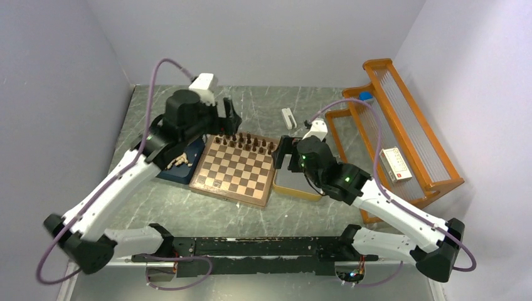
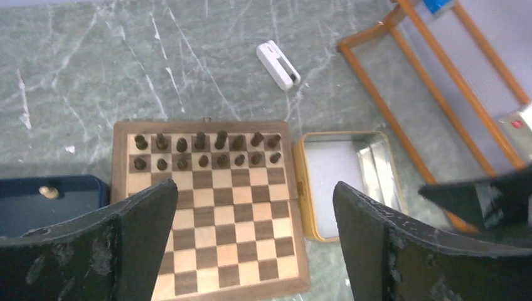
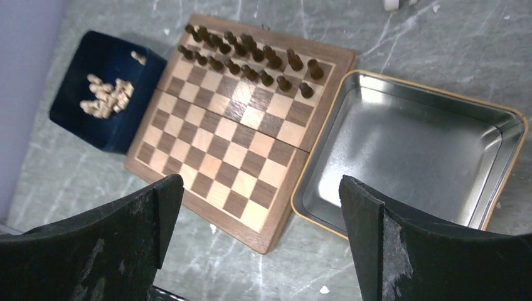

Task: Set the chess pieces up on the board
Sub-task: Reset both arms

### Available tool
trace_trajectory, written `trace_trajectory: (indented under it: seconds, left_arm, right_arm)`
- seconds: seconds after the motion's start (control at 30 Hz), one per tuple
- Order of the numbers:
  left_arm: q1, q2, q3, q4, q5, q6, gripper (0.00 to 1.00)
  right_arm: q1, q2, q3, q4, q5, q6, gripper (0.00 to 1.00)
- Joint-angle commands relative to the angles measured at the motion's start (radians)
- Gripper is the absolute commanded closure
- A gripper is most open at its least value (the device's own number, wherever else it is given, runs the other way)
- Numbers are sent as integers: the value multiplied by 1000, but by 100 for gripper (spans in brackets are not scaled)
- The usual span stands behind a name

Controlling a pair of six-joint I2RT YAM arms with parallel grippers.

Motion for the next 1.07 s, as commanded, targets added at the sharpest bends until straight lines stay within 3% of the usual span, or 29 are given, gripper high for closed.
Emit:
trace_trajectory:
  seconds: [0.0, 0.33, 0.53, 1.03]
  left_arm:
    - [-6, -159, -130, -51, 74, -61, 2]
    - [-6, -472, -420, -25, 48, -132, 2]
    - [-6, -511, -513, 21, 92, -176, 2]
    - [-6, -504, -506, 29, 97, -137, 2]
  right_arm:
    - [-2, -13, 87, -120, 74, 73, 0]
    - [-2, -132, 15, -39, -14, 52, 0]
    - [-2, -165, -21, -37, -33, 95, 0]
    - [-2, -133, 0, -69, -6, 76, 0]
